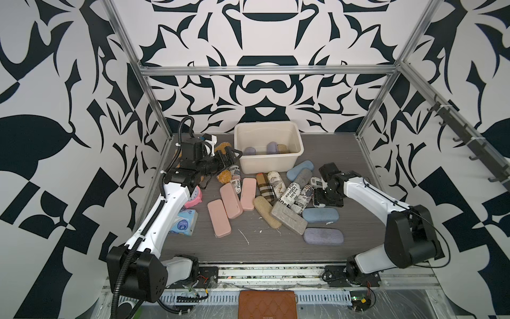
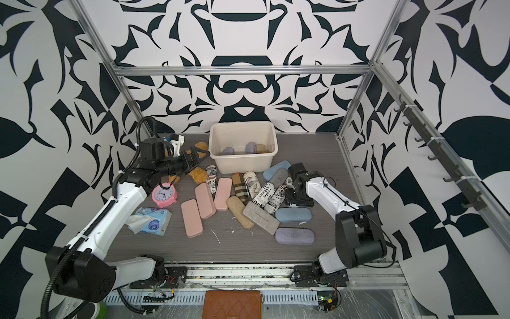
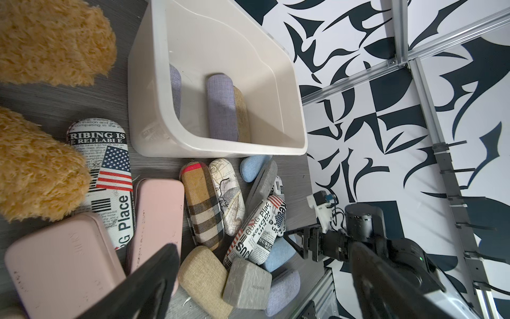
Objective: Put the glasses cases into the storage boxes
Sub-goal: Pick up the glasses case at the center of the board.
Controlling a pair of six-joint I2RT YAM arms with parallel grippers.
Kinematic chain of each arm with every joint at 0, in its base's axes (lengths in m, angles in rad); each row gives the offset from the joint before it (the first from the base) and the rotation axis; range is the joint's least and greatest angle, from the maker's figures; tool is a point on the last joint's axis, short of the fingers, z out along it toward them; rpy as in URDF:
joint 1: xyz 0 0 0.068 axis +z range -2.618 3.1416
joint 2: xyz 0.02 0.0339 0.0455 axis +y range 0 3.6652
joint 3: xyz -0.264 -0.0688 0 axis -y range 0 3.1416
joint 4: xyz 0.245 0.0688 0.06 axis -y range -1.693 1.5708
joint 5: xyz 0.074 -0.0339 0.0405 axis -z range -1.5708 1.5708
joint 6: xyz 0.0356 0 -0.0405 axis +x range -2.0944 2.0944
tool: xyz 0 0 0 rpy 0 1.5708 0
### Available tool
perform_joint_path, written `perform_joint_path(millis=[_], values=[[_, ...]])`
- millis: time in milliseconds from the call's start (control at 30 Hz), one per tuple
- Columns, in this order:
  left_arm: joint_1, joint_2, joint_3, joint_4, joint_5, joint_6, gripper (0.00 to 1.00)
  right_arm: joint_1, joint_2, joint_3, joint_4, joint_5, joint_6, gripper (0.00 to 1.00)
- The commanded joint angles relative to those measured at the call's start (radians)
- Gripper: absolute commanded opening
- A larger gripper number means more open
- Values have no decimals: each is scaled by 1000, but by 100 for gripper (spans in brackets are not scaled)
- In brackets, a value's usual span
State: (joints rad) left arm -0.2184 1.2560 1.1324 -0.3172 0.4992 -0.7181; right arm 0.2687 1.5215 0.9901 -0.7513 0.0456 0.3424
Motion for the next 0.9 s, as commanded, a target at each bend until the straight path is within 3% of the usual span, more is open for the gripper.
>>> perform_joint_path(millis=[0,100,433,633,867], values=[[-2,-20,1,7,18,-3,99,-2,32,55,33,-37,-94,74],[-2,-11,0,7,18,-6,99,-4,75,79,57,-42,-114,79],[-1,-4,0,11,28,-9,99,-37,204,81,135,-42,-93,78],[-2,-7,-3,12,24,-10,99,-59,160,61,154,7,-75,56],[-1,-10,-6,13,27,-10,99,-132,64,5,184,37,-34,47]])
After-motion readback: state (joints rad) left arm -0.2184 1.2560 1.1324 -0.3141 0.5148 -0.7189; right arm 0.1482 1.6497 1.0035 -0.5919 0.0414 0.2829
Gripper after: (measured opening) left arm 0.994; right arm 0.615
